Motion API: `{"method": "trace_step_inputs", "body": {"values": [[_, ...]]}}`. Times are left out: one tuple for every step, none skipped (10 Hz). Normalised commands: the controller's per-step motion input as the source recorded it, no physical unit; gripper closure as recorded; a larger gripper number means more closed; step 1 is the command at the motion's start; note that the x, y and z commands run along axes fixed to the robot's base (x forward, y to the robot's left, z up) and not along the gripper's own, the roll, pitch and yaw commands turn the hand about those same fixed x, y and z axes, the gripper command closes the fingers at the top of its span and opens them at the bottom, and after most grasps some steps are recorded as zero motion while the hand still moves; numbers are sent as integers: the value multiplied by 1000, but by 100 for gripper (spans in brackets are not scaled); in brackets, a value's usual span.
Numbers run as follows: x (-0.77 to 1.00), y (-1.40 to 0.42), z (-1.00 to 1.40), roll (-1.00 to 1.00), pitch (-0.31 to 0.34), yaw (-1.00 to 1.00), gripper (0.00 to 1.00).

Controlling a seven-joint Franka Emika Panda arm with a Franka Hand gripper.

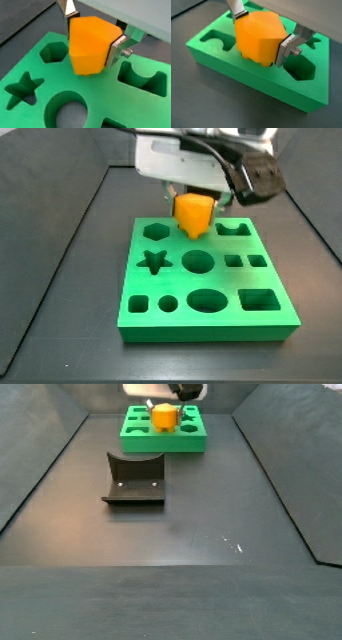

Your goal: Insert the 3 prong object.

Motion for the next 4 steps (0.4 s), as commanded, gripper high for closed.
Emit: {"method": "trace_step_inputs", "body": {"values": [[-3, 0, -197, -41, -34, 0, 100], [0, 0, -189, -40, -50, 0, 100], [0, 0, 0, 0, -6, 0, 100], [0, 0, 0, 0, 0, 0, 100]]}}
